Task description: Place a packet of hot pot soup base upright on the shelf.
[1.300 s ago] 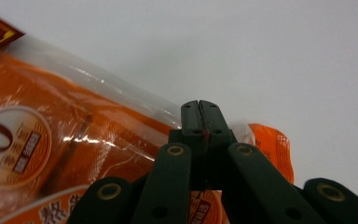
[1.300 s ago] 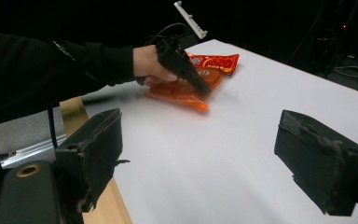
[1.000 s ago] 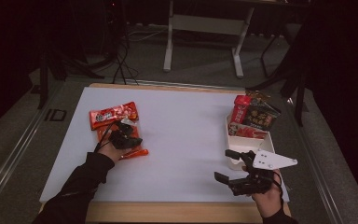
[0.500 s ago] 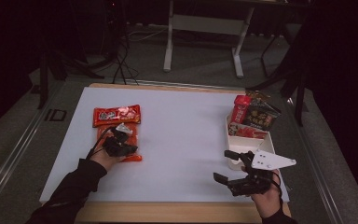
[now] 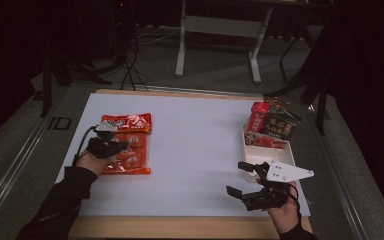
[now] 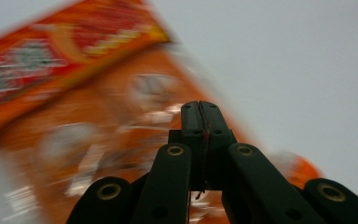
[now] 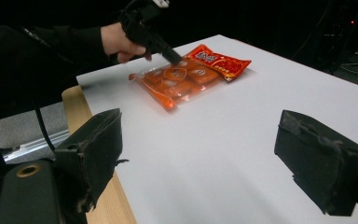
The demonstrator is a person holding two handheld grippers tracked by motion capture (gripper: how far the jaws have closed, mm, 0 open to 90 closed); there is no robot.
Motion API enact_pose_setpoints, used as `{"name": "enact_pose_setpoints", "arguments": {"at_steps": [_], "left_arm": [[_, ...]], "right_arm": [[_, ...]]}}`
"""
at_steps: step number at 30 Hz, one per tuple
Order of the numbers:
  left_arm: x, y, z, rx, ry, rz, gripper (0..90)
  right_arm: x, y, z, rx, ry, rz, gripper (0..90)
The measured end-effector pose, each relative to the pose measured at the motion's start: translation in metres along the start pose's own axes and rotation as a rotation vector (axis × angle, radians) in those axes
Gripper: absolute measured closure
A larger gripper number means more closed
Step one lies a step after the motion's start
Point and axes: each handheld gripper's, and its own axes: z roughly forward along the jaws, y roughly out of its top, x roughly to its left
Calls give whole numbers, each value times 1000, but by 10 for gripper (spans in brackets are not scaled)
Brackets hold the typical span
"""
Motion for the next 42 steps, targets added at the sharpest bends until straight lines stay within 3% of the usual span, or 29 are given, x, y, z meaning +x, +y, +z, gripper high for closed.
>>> {"name": "enact_pose_setpoints", "arguments": {"at_steps": [2, 8, 18, 22, 30, 32, 37, 42], "left_arm": [[16, -1, -4, -9, 53, -31, 900], [47, -5, 3, 14, 134, -95, 900], [73, -3, 23, 33, 237, -127, 900], [76, -4, 31, 19, 241, -116, 900], [81, -1, 38, 28, 270, -146, 900], [82, -1, 39, 31, 267, -158, 900], [77, -2, 41, 56, 256, -144, 900], [65, -2, 42, 70, 213, -135, 900]], "right_arm": [[0, 0, 0, 1, 3, 4, 149], [-1, -2, 3, 11, 6, 4, 149], [-3, -5, 6, 22, 13, 10, 150], [-3, -5, 6, 24, 21, 11, 154], [-4, -6, 8, 30, 28, 18, 154], [-4, -7, 8, 31, 27, 19, 154], [-5, -7, 8, 30, 30, 24, 154], [-4, -6, 8, 26, 32, 21, 154]]}}
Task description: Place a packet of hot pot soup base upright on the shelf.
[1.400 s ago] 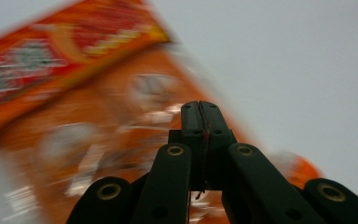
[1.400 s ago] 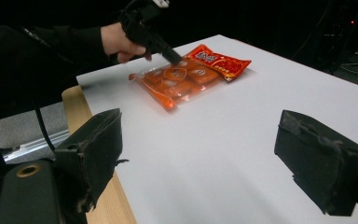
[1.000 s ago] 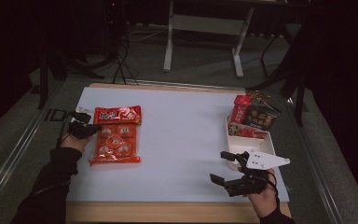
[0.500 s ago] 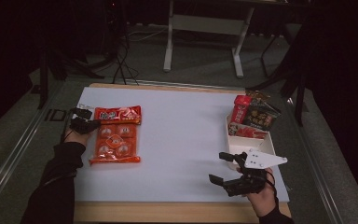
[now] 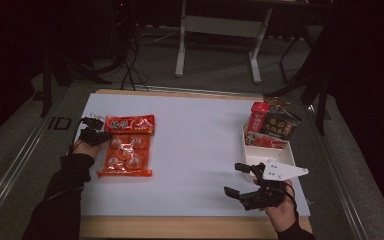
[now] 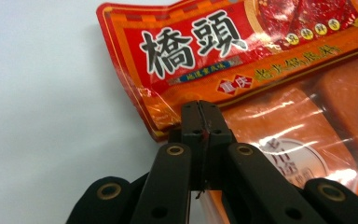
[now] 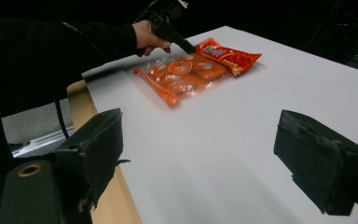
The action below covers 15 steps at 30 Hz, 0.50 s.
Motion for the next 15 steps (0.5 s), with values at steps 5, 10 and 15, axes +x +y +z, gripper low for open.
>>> {"name": "enact_pose_setpoints", "arguments": {"at_steps": [5, 10, 15], "left_arm": [[-19, -3, 0, -4, -66, 12, 900], [-44, -1, 3, 10, -119, 59, 900], [-69, -1, 5, 19, -176, 106, 900]], "right_arm": [[1, 1, 0, -4, -1, 0, 154], [1, 1, 0, -4, -1, -2, 154], [1, 2, -1, -4, -1, -3, 154]]}}
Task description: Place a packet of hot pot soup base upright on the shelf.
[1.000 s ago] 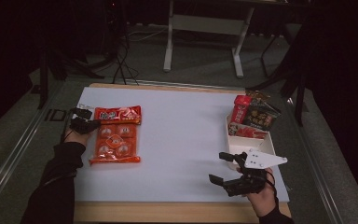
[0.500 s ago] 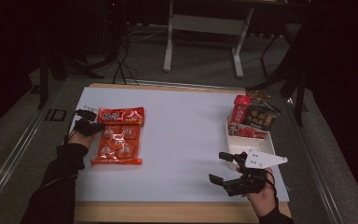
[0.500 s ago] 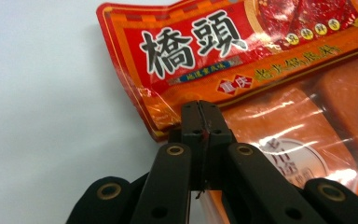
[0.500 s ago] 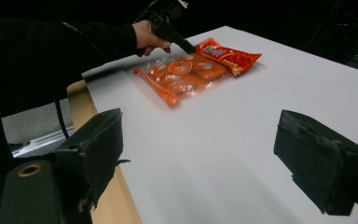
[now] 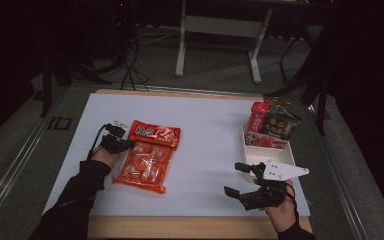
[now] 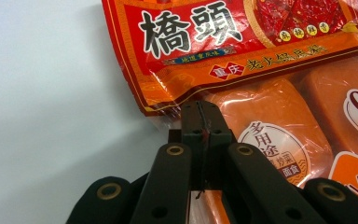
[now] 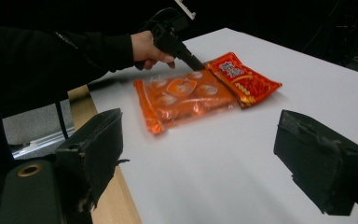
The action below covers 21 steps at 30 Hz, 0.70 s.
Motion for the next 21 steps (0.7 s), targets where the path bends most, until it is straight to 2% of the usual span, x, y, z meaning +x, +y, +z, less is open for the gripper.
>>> {"name": "enact_pose_setpoints", "arguments": {"at_steps": [4, 8, 12, 15, 17, 19, 21], "left_arm": [[-18, 1, 3, 15, -48, 43, 900], [-27, 1, 4, 17, -65, 65, 900], [-25, -2, 0, 14, -70, 80, 900], [-24, -4, -6, 27, -70, 116, 900], [-21, -7, -11, 21, -85, 98, 900], [-19, -11, -13, 38, -87, 91, 900], [-20, -17, -13, 39, -108, 96, 900]], "right_arm": [[0, 0, -1, -4, -2, 4, 154], [0, 0, -1, -3, 0, 2, 154], [0, 1, -1, -3, 0, 0, 155], [0, 1, -2, -6, -3, 1, 154], [0, 1, -3, -4, -4, 3, 154], [0, 0, -3, -4, -4, 6, 154], [0, 0, -2, -3, -4, 5, 154]]}}
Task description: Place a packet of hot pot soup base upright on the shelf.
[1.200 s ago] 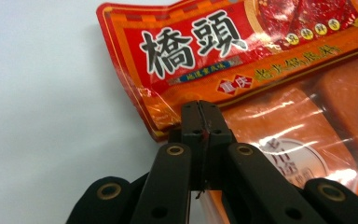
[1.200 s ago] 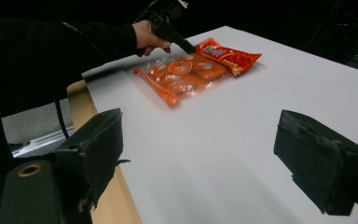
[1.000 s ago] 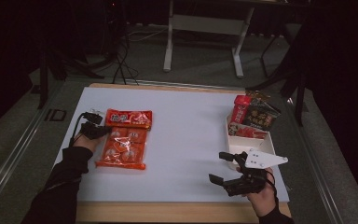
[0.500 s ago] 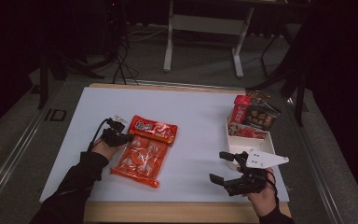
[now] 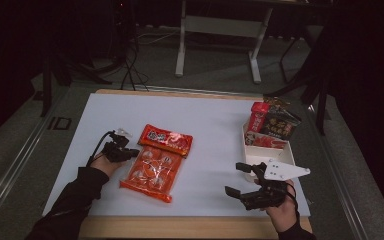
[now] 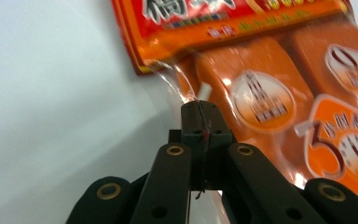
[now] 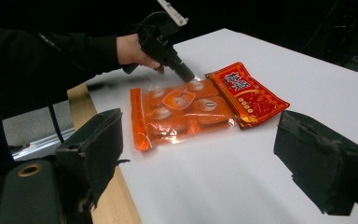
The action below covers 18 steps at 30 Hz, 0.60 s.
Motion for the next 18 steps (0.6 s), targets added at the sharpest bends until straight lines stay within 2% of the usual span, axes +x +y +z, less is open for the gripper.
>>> {"name": "enact_pose_setpoints", "arguments": {"at_steps": [4, 7, 9, 12, 15, 18], "left_arm": [[-6, -2, 0, -5, -17, -7, 900], [-11, 0, 1, 2, -10, -9, 900], [-15, -1, 2, 1, -27, -10, 900], [-28, 1, 4, 13, -45, -18, 900], [-42, 2, 7, 22, -47, 4, 900], [-52, 4, 9, 30, -71, 16, 900]], "right_arm": [[0, 0, 2, 5, 3, -3, 154], [1, 0, 2, 8, 4, -4, 154], [1, 0, 2, 7, 4, -6, 154], [0, 0, 2, 6, 3, -1, 154], [-1, -1, 1, 5, 2, 2, 154], [-1, -1, 1, 3, 1, 1, 154]]}}
